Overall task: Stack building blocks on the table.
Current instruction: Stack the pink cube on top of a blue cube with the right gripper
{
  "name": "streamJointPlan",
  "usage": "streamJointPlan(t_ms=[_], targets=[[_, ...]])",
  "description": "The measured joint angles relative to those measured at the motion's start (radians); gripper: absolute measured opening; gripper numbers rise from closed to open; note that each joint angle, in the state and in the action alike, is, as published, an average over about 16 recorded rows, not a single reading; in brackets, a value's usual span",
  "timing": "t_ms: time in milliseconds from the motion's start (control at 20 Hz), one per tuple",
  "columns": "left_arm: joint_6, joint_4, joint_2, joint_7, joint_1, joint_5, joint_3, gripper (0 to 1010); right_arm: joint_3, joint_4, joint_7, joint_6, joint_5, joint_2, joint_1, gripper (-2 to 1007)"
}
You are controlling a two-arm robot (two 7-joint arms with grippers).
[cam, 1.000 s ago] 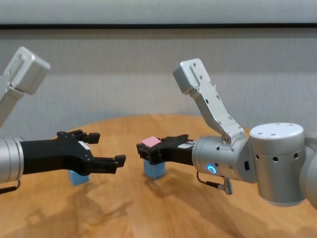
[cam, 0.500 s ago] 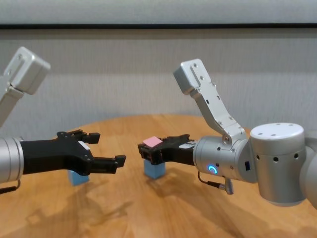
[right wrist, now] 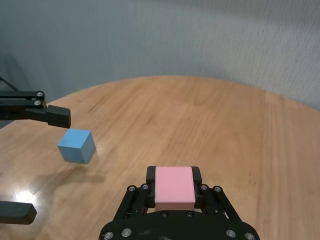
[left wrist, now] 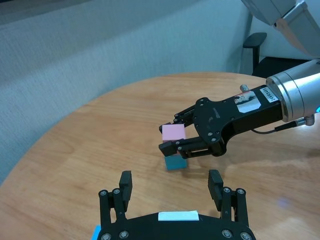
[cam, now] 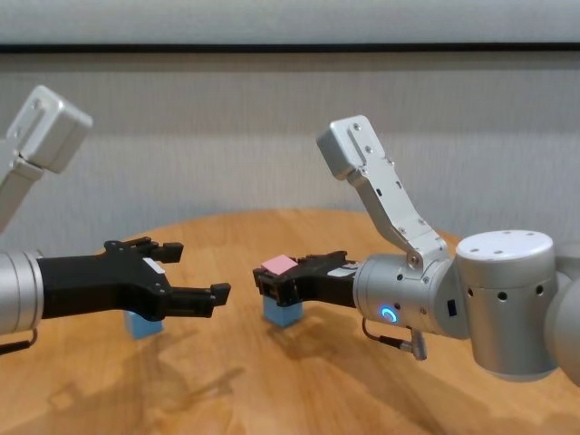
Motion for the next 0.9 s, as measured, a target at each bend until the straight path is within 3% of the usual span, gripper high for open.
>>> streamJointPlan(t_ms=[550, 750, 900], targets=[[0.0, 0.0, 0.0, 0.0, 0.0, 0.0, 0.0, 1000, 0.012, 0.019, 0.0, -0.012, -0.007, -0.007, 0.008, 440], [0.0, 0.0, 0.0, 0.0, 0.0, 0.0, 0.0, 1000, 0.015, -0.009, -0.002, -0.005, -0.009, -0.001, -0.004, 522], [0.0, 0.0, 0.0, 0.0, 0.0, 0.0, 0.0, 1000, 0.019, -0.067, -0.007, 0.011, -0.01, 0.015, -0.026, 609]])
